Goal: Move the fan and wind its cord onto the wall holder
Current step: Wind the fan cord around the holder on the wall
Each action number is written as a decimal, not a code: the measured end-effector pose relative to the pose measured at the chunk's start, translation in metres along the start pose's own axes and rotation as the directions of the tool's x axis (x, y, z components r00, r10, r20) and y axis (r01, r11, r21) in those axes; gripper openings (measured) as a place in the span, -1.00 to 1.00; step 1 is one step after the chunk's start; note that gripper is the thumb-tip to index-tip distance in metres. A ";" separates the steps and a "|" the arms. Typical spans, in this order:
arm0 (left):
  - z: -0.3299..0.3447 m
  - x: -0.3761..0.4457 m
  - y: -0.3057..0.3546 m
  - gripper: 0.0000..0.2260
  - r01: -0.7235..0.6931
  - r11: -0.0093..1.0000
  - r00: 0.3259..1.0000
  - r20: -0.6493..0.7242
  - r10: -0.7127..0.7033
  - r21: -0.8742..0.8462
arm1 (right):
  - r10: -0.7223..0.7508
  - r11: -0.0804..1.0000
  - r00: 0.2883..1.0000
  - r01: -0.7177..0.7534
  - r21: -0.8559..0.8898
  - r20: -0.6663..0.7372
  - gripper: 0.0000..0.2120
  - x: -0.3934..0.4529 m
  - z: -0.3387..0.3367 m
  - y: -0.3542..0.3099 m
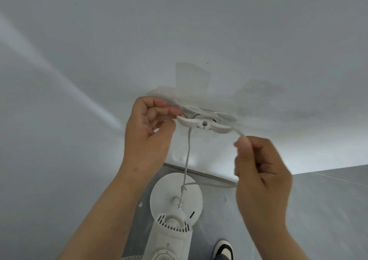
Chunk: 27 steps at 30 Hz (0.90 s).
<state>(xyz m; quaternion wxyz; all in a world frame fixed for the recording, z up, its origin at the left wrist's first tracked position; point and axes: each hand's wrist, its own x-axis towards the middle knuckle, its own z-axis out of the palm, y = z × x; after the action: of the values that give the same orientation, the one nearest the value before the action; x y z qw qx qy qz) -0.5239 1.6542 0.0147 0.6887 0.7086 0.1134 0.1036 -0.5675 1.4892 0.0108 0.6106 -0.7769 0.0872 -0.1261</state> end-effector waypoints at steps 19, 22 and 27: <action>0.028 -0.033 -0.023 -0.73 0.141 0.990 0.975 -0.174 -0.141 -0.010 | 0.516 0.853 0.853 -0.505 0.131 -0.077 -0.68 0.026 -0.017 0.044; 0.047 -0.046 -0.025 -0.82 0.201 0.979 0.979 -0.032 -0.200 0.030 | 0.583 0.799 0.813 -0.574 0.179 0.001 -0.68 0.027 -0.008 0.046; 0.062 -0.048 -0.020 -0.86 0.290 0.952 0.956 0.062 -0.285 -0.099 | 0.629 0.748 0.768 -0.640 0.178 0.122 -0.66 0.027 0.000 0.048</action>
<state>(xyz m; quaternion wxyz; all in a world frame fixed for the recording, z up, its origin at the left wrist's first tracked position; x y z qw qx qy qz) -0.5511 1.5811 -0.0070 0.7358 0.6489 0.1937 -0.0084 -0.5410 1.4698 -0.0330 0.6972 -0.6357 0.3155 0.1012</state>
